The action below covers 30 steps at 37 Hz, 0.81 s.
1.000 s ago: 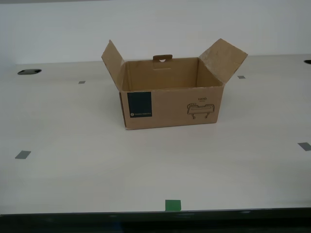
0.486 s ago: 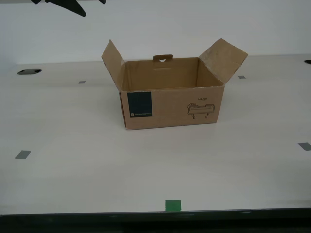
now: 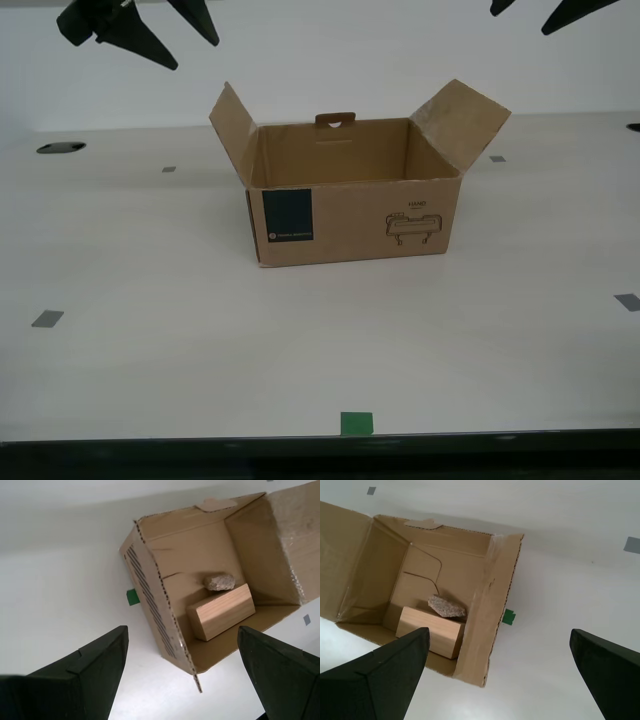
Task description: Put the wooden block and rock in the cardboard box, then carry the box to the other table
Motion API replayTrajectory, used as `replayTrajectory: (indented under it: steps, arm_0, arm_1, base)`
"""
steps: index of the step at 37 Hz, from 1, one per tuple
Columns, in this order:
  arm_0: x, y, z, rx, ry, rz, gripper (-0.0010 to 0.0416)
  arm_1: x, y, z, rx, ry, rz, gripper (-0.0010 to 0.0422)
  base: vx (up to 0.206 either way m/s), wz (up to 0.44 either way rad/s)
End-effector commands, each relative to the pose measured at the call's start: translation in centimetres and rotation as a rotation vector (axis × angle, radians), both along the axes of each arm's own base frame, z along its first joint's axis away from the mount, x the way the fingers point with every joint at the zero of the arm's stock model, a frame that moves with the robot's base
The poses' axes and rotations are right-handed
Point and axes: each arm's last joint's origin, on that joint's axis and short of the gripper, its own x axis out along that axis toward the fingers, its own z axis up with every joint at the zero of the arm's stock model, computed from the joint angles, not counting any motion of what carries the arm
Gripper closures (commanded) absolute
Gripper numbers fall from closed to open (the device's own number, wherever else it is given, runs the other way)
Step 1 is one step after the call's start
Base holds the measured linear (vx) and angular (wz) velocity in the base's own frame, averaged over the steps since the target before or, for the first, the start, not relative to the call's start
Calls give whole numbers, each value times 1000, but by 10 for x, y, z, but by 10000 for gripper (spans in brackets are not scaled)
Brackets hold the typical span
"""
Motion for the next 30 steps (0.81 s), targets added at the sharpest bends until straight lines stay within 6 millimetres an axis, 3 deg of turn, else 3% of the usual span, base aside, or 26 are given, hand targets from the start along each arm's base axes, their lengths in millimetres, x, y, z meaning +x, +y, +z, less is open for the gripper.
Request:
replayTrajectory:
  steps: [1,12,30]
  arm_0:
    - [8,1,-10,1,27,2,16]
    - [31,5,-54,34,165,25,16]
    - [55,14,-95,120,249,70,19]
  arm_1:
    - [-1,-1,-6,-30,21,-4,117]
    - [-1,-2,-12,-70,31,0,117]
    - [2,-3,-12,-80,17,15,117]
  base:
    - [0,0]
    - [0,0]
    - [0,0]
